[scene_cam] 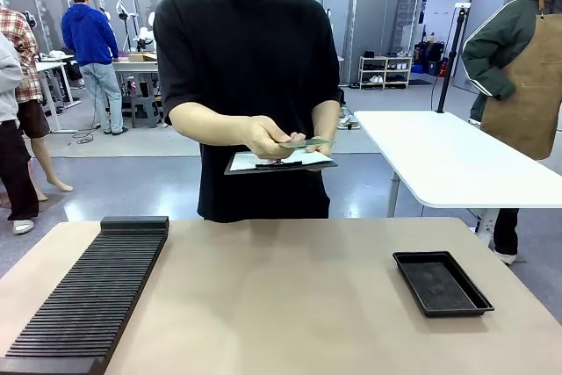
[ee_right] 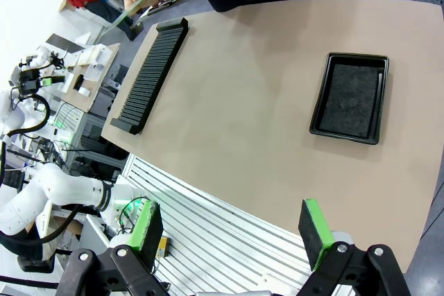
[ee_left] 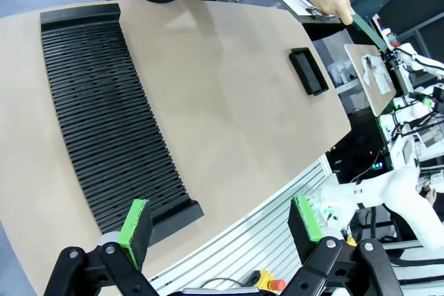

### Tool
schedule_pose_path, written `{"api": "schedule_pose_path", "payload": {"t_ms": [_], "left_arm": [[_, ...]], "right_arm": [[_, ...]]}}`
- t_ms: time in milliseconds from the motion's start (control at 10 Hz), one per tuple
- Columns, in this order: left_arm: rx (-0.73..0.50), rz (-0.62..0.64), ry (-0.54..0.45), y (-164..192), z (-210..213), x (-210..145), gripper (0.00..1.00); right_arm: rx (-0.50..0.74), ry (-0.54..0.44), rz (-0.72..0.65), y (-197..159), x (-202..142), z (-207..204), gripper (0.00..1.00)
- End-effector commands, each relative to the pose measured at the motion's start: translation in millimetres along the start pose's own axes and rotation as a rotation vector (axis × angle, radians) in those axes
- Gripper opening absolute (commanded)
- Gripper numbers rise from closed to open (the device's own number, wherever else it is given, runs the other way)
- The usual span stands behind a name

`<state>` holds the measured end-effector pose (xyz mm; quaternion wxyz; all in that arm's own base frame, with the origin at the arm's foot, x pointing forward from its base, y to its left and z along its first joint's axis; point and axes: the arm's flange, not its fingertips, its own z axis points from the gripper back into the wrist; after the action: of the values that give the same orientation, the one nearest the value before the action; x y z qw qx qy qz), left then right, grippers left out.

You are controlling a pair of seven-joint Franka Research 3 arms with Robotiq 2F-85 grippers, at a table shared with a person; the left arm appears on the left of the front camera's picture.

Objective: Inspect the PCB.
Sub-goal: Pick up the Blank PCB that the human is holding.

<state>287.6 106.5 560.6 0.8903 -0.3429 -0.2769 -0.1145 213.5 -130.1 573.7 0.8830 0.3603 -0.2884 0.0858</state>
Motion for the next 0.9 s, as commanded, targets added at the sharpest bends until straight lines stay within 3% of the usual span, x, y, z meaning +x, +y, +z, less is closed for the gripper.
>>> {"api": "schedule_pose_path", "payload": {"t_ms": [0,200,300,400,800], "left_arm": [[0.01,-0.007,0.009,-1.3,-1.1,0.4,1.0],[0.01,-0.007,0.009,-1.3,-1.1,0.4,1.0],[0.01,-0.007,0.009,-1.3,-1.1,0.4,1.0],[0.01,-0.007,0.009,-1.3,-1.1,0.4,1.0],[0.01,-0.007,0.009,-1.3,-1.1,0.4,1.0]], "right_arm": [[0.009,-0.006,0.014,1.2,-0.8,0.7,1.0],[0.0,0.0,0.0,0.0,0.0,0.0,1.0],[0.141,-0.038,-0.056,1.1,5.3,-4.5,1.0],[0.215,-0.061,-0.176,1.2,11.1,-12.4,1.0],[0.509,0.1,-0.579,-4.7,38.2,-76.0,1.0]]}}
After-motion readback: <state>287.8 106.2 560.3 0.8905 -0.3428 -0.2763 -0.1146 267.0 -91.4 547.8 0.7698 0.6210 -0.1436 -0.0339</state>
